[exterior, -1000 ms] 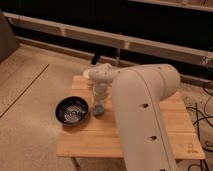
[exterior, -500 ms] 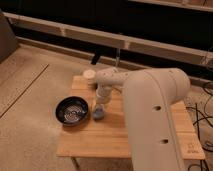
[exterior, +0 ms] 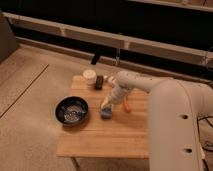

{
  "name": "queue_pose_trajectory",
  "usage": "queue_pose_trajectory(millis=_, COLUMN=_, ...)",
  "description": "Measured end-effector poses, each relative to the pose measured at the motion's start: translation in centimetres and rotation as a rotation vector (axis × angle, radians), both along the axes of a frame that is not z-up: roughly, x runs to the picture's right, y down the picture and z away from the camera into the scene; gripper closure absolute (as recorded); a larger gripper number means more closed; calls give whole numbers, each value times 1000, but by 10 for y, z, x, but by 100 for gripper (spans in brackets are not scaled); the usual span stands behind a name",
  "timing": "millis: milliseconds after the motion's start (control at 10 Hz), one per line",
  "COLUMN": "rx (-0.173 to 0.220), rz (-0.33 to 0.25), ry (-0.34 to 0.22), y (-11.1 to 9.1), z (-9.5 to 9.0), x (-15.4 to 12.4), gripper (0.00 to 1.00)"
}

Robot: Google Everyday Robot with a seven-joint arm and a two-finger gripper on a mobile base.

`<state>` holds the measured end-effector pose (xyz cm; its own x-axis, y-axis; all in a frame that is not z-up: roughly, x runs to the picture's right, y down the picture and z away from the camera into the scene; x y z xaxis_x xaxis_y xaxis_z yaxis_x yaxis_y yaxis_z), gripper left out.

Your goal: Wipe the white sponge on the table

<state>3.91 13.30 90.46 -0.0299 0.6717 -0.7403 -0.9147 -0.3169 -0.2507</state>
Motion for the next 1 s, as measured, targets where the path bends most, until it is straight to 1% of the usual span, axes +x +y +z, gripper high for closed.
queue_pose_trajectory(millis=100, rx=-10, rz=5, ry=17, y=1, z=4, x=13, gripper=81)
queue_pose_trajectory(millis=200, rx=-13, rz=-9, ry=36, y=1, z=6, x=24, gripper=81)
queue_pose_trajectory(millis=300, rx=-17, rz=-60, ry=98, y=-3, z=11, x=47, gripper=81)
queue_pose_trajectory(millis=400, rx=-14, rz=-136, ry=166, y=-13, z=15, x=67, gripper=81)
queue_pose_trajectory(millis=500, rx=-8, rz=-203, ry=221, y=-26, z=18, x=80, gripper=81)
queue_pose_trajectory(millis=600, rx=-7, rz=-269, ry=263, y=-37, z=21, x=85, gripper=81)
queue_pose_trajectory(millis=700, rx=6, rz=-368, ry=303, y=-54, z=28, x=81, gripper=81)
queue_pose_trajectory(millis=800, rx=17, rz=-420, ry=313, y=-63, z=33, x=73, gripper=81)
queue_pose_trajectory(millis=1000, rx=46, rz=-525, ry=314, y=-82, z=43, x=44, gripper=81)
